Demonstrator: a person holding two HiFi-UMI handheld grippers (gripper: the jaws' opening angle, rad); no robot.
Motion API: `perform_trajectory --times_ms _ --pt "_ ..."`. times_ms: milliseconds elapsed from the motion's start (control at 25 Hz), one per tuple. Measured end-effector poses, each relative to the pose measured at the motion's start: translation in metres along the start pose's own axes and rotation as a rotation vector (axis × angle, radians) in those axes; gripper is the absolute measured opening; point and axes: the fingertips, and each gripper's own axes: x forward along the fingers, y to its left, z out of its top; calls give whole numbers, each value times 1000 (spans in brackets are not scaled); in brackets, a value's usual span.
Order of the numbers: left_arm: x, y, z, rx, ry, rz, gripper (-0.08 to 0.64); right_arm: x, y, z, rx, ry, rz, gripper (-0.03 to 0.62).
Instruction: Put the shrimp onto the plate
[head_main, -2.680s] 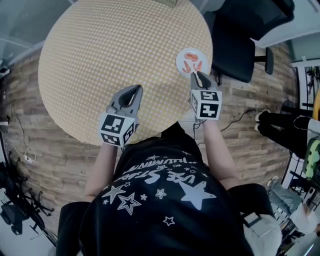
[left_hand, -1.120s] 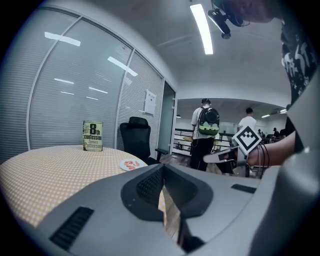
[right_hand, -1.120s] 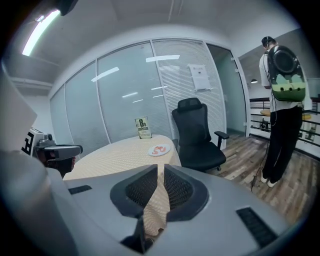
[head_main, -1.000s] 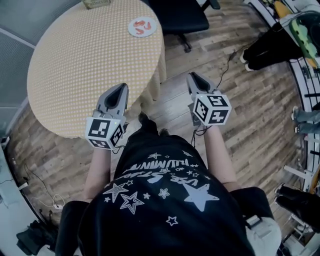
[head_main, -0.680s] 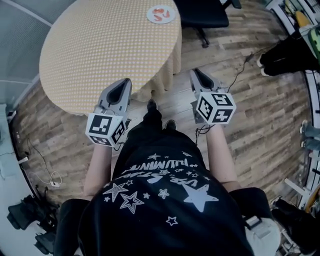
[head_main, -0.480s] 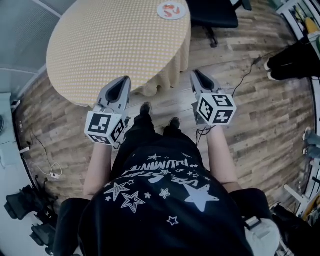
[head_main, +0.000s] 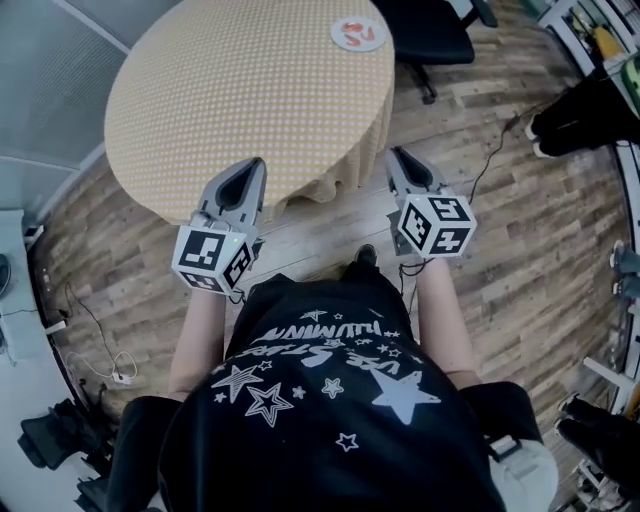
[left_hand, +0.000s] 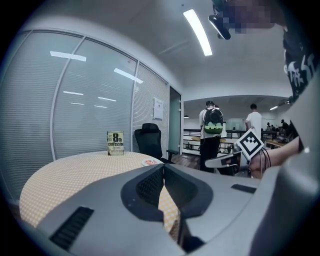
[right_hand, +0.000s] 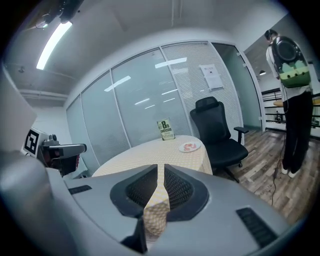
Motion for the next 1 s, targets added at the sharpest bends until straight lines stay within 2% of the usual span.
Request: perform_trajectory --times_ms 120,400,840,1000 --pt "-24 27 -3 15 -9 -20 9 5 34 -3 0 -8 -20 55" --pt "-72 76 -26 -20 -34 -65 9 2 98 -12 -35 -16 -89 55" --pt "-159 130 -50 22 -81 -180 9 -23 209 -47 -63 -34 -213 51" --pt "-188 146 -55 51 -93 -199 9 -37 243 -60 -39 -44 -252 49"
